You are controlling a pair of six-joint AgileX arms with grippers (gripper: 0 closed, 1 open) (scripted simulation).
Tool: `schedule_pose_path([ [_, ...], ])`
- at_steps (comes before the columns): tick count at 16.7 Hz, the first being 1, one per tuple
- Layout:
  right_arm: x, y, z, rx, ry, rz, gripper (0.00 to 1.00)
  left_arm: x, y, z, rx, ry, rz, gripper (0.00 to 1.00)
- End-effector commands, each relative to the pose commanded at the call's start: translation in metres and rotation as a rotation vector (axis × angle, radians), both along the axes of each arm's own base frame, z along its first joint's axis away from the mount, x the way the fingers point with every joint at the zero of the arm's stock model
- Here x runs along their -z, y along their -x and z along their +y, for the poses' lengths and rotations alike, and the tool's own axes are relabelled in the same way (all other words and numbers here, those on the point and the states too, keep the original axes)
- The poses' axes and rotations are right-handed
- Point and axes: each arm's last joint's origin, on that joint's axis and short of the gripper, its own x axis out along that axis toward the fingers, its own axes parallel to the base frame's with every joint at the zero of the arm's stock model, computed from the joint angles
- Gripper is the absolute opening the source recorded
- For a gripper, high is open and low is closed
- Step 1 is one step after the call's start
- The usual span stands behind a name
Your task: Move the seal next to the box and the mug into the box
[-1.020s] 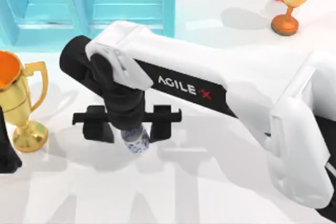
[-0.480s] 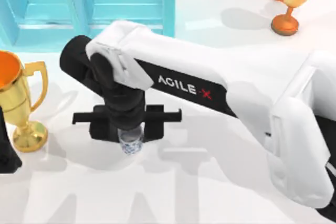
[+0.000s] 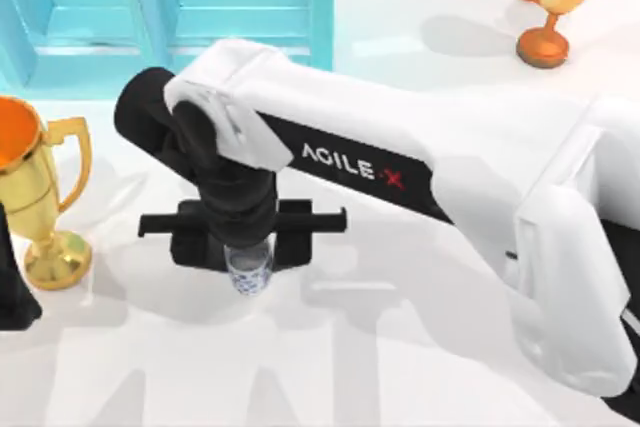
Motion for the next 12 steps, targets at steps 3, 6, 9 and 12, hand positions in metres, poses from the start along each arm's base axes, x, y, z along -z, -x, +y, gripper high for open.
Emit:
schedule_pose_path([
  [3, -0.017, -0.002, -0.017, -0.010, 0.009, 0.009, 0.00, 0.000, 0.000, 0.000, 0.000, 0.000, 0.000, 1.00],
  [6, -0.059, -0.003, -0.051, -0.007, -0.001, -0.001, 0.00, 0.000, 0.000, 0.000, 0.000, 0.000, 0.000, 1.00],
  [9, -0.091, 0.000, -0.087, -0.001, -0.003, -0.003, 0.00, 0.000, 0.000, 0.000, 0.000, 0.000, 0.000, 1.00],
  [12, -0.099, 0.001, -0.099, 0.001, -0.001, -0.001, 0.00, 0.000, 0.000, 0.000, 0.000, 0.000, 0.000, 1.00],
])
